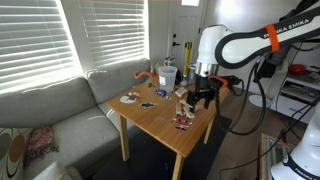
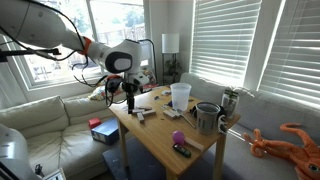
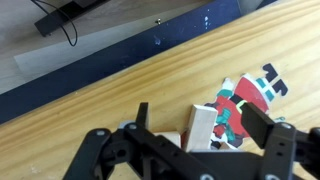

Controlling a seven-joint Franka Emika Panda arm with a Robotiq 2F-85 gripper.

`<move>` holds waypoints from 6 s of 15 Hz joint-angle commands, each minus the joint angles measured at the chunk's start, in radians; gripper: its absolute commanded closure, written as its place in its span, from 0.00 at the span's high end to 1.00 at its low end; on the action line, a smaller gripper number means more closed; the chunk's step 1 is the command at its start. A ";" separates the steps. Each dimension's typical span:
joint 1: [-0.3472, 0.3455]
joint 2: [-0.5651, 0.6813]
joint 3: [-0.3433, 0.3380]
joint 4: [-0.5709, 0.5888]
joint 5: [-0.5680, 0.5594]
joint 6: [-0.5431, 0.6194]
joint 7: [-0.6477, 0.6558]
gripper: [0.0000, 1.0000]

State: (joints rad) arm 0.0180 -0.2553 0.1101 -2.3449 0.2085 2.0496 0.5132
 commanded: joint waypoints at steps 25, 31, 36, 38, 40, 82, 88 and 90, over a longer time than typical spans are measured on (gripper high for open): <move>0.032 0.098 0.021 0.082 -0.082 -0.003 0.165 0.07; 0.017 -0.041 0.018 0.022 -0.128 -0.028 0.133 0.07; -0.014 -0.097 -0.019 -0.022 -0.138 -0.035 0.010 0.07; -0.033 -0.113 -0.043 -0.048 -0.131 0.005 -0.053 0.07; -0.033 -0.072 -0.024 -0.007 -0.124 -0.029 -0.014 0.29; -0.130 -0.185 -0.135 -0.237 -0.173 0.215 -0.218 1.00; -0.096 -0.121 -0.152 -0.204 -0.104 0.273 -0.309 1.00; -0.088 -0.096 -0.154 -0.188 -0.074 0.261 -0.323 1.00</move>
State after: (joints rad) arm -0.0960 -0.3945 -0.0244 -2.5606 0.0795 2.3075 0.2328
